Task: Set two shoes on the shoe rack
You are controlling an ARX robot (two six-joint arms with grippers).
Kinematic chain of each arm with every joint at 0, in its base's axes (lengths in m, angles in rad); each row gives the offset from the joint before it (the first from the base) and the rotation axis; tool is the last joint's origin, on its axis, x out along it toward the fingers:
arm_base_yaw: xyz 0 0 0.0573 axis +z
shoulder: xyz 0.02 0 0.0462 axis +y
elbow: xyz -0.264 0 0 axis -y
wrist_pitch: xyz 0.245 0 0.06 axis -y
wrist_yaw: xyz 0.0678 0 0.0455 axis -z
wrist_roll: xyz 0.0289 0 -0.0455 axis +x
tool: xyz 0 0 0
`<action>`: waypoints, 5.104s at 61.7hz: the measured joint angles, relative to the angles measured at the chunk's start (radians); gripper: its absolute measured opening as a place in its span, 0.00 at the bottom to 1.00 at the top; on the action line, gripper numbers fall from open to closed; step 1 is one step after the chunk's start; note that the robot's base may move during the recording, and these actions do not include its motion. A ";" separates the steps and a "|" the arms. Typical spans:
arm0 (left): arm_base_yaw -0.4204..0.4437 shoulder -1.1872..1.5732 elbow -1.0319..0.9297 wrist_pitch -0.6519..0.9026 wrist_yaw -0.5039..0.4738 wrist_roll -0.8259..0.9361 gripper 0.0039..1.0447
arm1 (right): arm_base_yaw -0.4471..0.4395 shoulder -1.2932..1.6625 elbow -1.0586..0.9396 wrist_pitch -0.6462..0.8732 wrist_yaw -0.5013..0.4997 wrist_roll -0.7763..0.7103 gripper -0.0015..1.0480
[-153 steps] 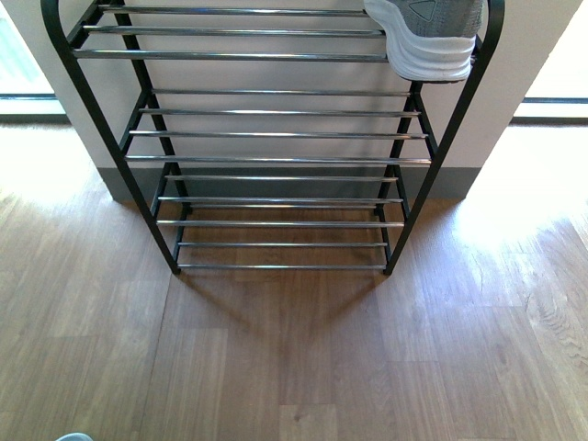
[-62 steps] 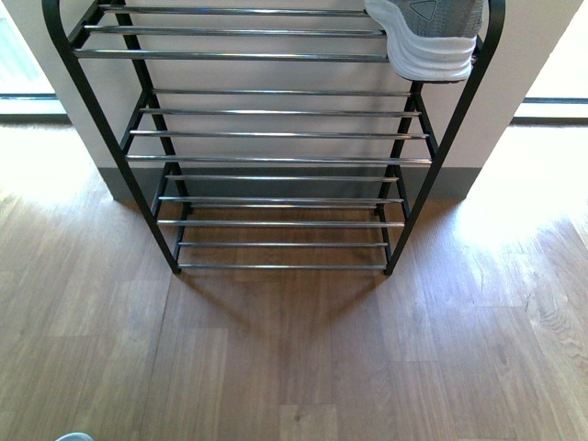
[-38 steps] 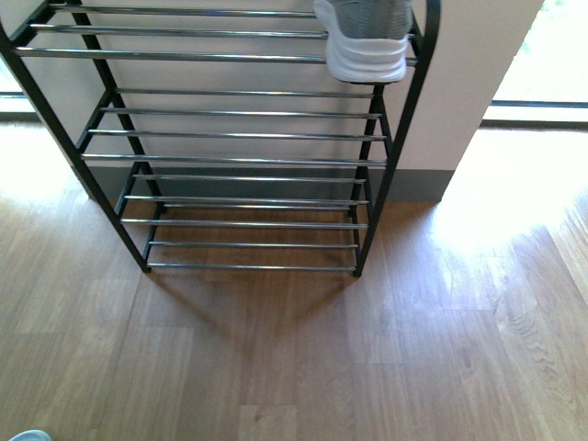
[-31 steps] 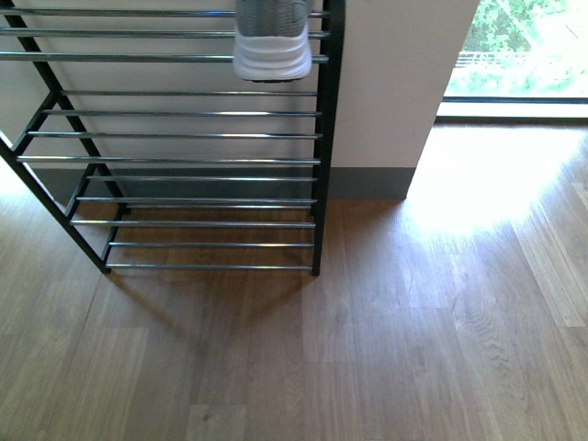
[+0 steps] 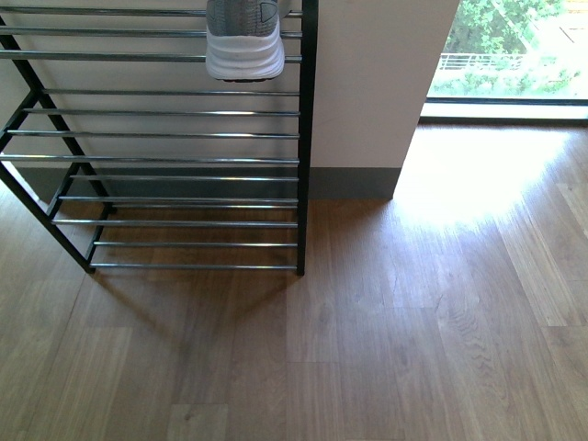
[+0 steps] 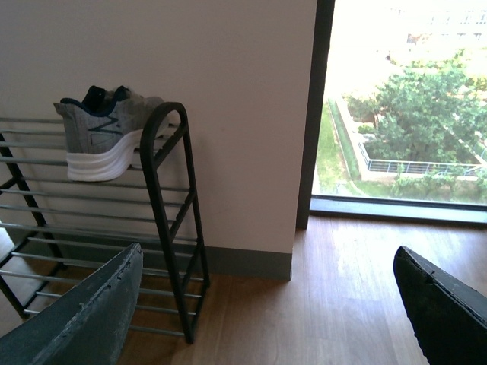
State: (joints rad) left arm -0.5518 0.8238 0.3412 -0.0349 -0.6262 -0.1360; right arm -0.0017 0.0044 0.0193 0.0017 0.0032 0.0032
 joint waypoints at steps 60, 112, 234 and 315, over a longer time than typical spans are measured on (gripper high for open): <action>0.386 0.806 0.724 -0.064 0.728 0.428 0.01 | 0.000 0.000 0.000 0.000 0.000 0.000 0.91; 0.321 1.344 1.426 -0.342 0.673 0.481 0.01 | 0.000 0.000 0.000 0.000 -0.001 0.000 0.91; 0.178 -0.015 0.047 0.454 0.269 0.100 0.60 | 0.000 0.000 0.000 0.000 -0.003 0.000 0.91; 0.548 -0.592 -0.328 0.267 0.626 0.128 0.01 | 0.000 0.000 0.000 0.000 -0.003 0.000 0.91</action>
State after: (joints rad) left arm -0.0040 0.2314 0.0135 0.2325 0.0002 -0.0078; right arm -0.0017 0.0044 0.0193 0.0013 0.0002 0.0032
